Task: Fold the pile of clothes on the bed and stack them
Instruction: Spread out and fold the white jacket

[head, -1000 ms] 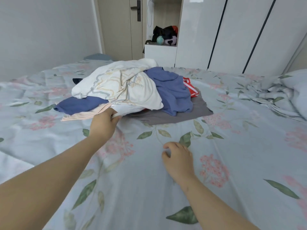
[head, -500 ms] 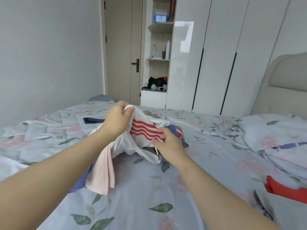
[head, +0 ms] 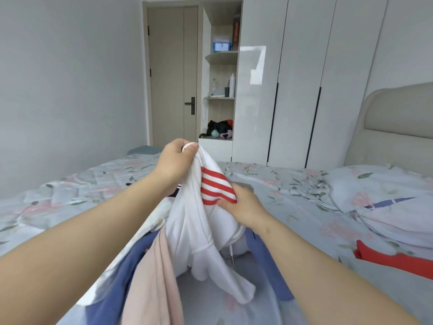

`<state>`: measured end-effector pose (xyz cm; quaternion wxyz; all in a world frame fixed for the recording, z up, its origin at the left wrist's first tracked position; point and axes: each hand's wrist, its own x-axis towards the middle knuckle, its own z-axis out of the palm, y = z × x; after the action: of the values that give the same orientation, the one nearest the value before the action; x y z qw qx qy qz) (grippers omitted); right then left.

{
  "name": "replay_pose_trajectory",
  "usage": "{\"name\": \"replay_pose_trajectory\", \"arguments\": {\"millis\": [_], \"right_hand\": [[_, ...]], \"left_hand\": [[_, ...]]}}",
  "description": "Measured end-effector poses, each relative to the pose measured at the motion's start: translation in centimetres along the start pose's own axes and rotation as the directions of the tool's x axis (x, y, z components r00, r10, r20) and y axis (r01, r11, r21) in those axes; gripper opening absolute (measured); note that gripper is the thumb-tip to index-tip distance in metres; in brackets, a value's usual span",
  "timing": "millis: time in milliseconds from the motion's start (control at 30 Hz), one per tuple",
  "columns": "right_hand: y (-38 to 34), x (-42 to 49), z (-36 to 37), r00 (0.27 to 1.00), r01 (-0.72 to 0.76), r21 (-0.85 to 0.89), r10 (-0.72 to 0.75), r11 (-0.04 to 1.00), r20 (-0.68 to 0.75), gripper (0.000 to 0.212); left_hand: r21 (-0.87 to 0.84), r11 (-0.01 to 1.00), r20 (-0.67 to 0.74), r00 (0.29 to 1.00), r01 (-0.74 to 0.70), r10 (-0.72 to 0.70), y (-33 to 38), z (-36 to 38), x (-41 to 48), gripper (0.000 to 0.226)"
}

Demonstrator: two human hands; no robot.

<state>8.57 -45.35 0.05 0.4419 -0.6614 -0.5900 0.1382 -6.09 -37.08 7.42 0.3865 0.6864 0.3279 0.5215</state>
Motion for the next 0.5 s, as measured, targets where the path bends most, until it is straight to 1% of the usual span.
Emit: {"name": "replay_pose_trajectory", "arguments": {"millis": [67,100,167,233,333,400,467,500], "right_hand": [[0.2,-0.7,-0.6,0.998,-0.046,0.072,0.049,0.996,-0.026,0.023],[0.2,-0.8,-0.8,0.996,-0.057,0.104,0.064,0.993,-0.059,0.019],[-0.4,-0.8,-1.4,0.987,-0.071,0.198,0.097,0.978,-0.128,0.013],[-1.5,-0.1,-2.4,0.963,-0.073,0.289,0.142,0.954,-0.227,0.007],[-4.4,2.1,-5.5,0.889,-0.050,0.372,0.211,0.927,-0.405,0.021],[-7.0,3.4,-8.5,0.826,0.021,0.452,0.239,0.892,-0.511,0.023],[-9.4,4.0,-11.7,0.749,0.162,0.538,0.252,0.828,-0.613,0.022],[-10.5,3.8,-13.2,0.714,0.238,0.544,0.234,0.805,-0.660,0.021]], "left_hand": [[-0.036,0.995,0.036,0.995,0.098,-0.097,-1.2,0.2,-0.6,0.022],[-0.060,0.990,0.066,0.991,0.125,-0.121,-1.6,0.4,-0.8,0.021],[-0.094,0.988,0.113,0.987,0.122,-0.111,-1.7,0.7,-1.2,0.017],[-0.124,0.987,0.172,0.982,0.104,-0.081,-1.3,1.0,-1.5,0.012],[-0.151,0.985,0.294,0.955,0.088,-0.040,-0.1,1.2,-2.1,0.030],[-0.108,0.993,0.340,0.940,0.046,-0.006,0.7,1.4,-2.1,0.043],[-0.092,0.996,0.353,0.935,-0.004,0.036,1.6,1.6,-1.9,0.050],[-0.110,0.994,0.356,0.933,-0.018,0.056,2.0,1.8,-1.7,0.052]]}}
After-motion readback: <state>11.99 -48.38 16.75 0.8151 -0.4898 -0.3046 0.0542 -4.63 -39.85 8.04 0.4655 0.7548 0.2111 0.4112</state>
